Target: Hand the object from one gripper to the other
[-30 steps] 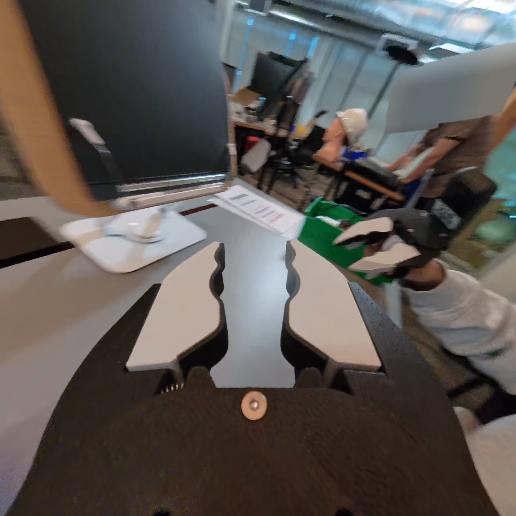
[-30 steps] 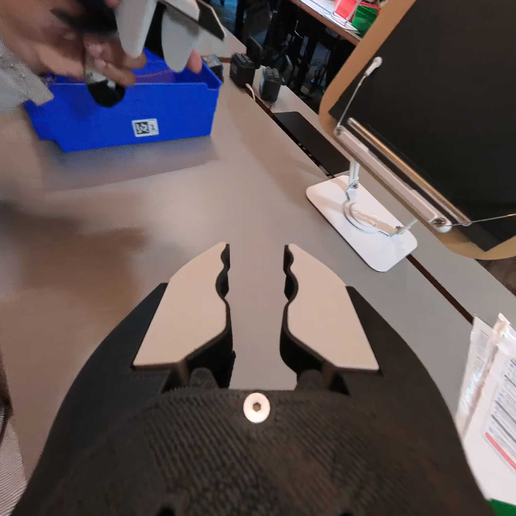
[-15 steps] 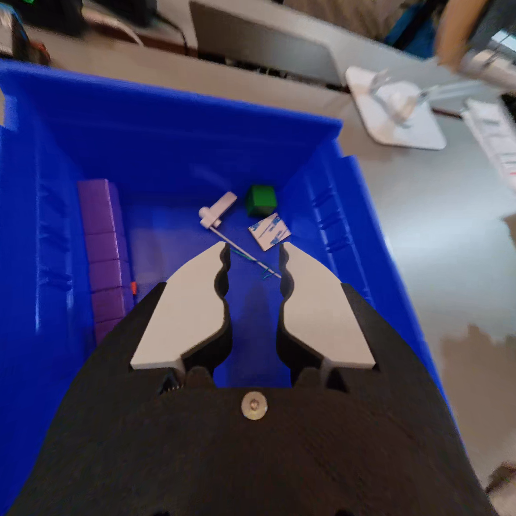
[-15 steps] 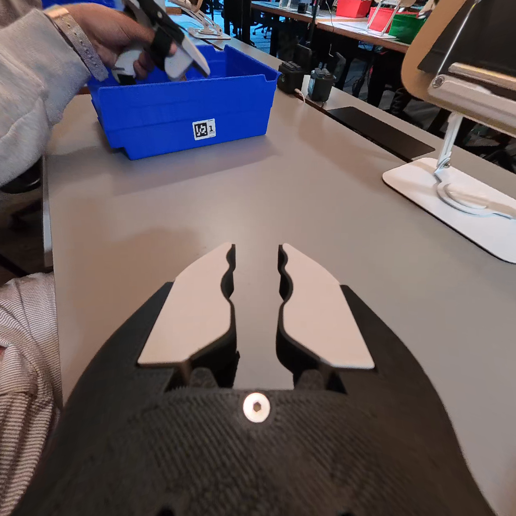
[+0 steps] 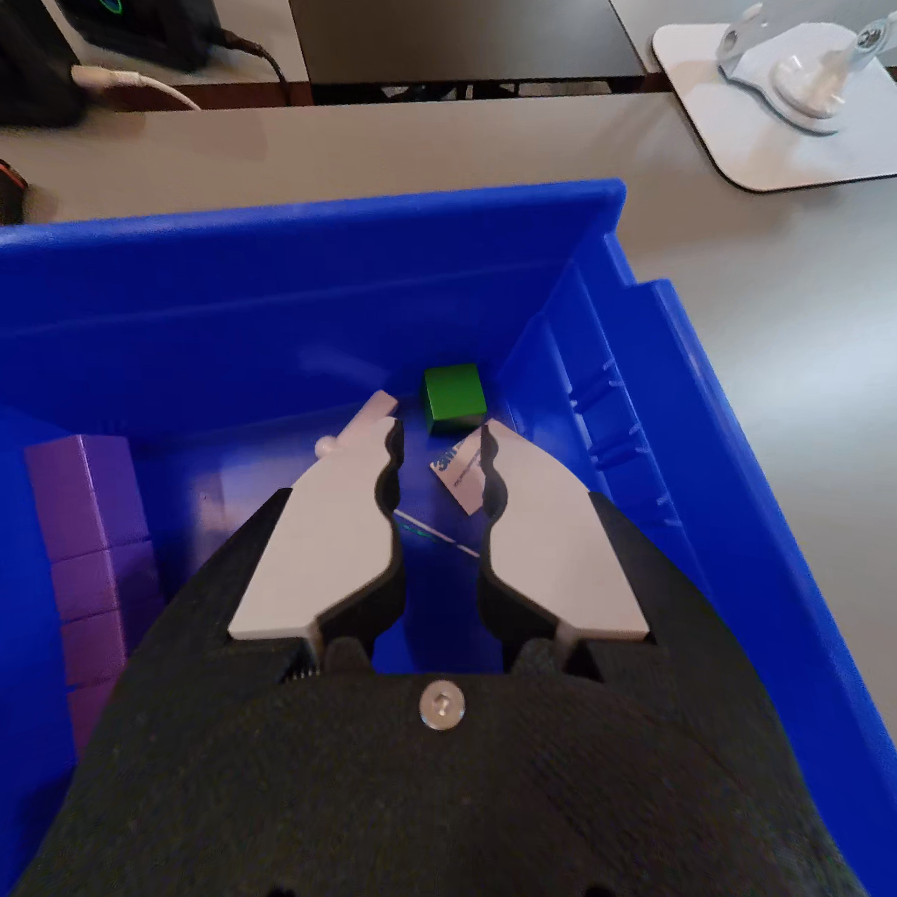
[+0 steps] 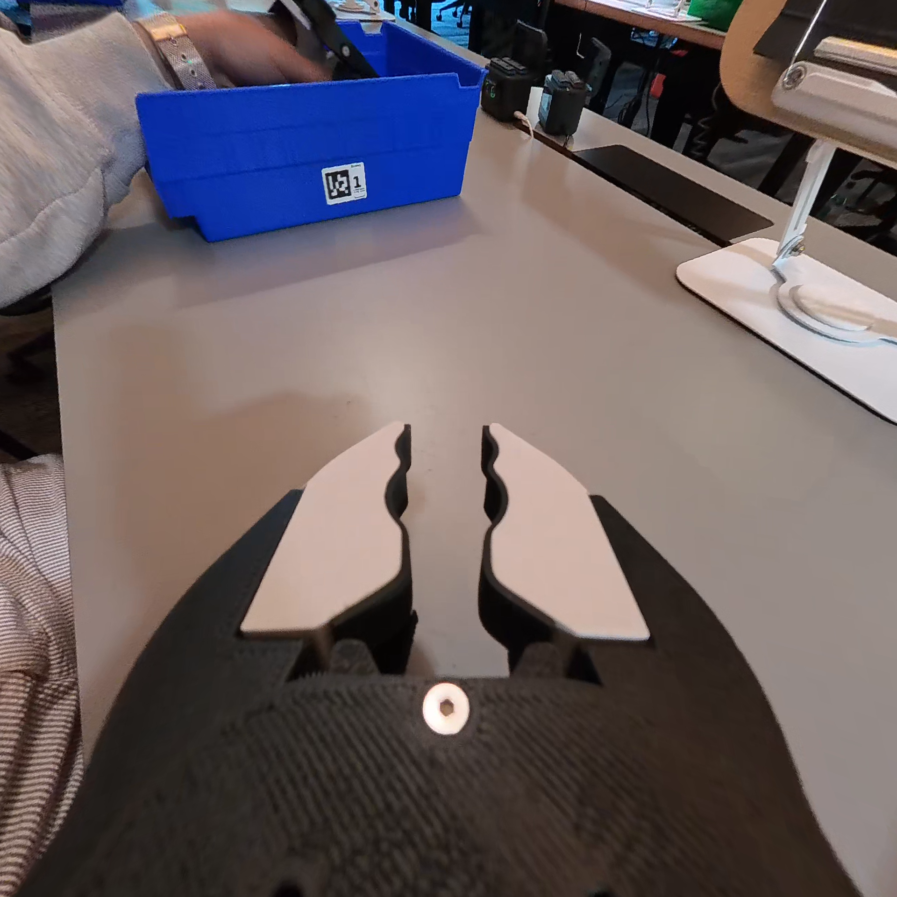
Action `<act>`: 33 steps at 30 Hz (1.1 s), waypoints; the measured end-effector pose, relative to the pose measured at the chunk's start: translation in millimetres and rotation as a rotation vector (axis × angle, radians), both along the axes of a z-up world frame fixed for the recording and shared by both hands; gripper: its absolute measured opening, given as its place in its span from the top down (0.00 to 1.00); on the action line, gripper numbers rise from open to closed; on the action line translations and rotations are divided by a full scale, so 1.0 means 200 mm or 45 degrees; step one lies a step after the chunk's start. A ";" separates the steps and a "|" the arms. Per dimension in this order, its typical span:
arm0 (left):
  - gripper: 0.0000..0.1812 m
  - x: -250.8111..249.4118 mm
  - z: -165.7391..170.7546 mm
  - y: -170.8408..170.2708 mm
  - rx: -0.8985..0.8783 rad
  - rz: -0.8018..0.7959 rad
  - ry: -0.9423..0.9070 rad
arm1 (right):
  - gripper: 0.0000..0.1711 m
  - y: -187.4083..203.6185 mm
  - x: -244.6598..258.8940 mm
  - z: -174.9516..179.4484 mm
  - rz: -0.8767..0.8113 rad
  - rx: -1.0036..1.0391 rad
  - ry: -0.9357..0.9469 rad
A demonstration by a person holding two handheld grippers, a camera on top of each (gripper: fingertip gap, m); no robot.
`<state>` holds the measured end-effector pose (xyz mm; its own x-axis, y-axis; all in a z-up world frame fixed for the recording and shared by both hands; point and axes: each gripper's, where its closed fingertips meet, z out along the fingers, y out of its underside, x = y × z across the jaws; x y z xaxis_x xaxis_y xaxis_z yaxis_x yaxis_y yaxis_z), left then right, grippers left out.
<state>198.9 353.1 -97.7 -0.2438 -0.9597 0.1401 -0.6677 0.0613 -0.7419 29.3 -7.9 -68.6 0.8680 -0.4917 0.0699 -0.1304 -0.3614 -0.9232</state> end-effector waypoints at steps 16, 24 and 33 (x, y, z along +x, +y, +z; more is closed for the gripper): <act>0.85 0.13 0.00 0.01 0.117 0.034 -0.031 | 0.84 -0.03 0.01 0.03 -0.017 0.058 0.009; 0.85 -0.19 0.83 -0.36 -0.565 -0.117 -0.671 | 0.78 0.05 0.04 0.22 -0.045 0.342 0.103; 0.85 -0.78 1.12 -1.35 -1.210 -0.716 -0.693 | 0.60 -0.03 -0.10 0.42 -0.243 0.741 -0.044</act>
<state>42.7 83.7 126.9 -0.8351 -0.2749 0.4765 -0.3125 -0.4758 -0.8222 8.3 -13.4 15.6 0.7627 -0.6043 -0.2303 -0.1093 0.2305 -0.9669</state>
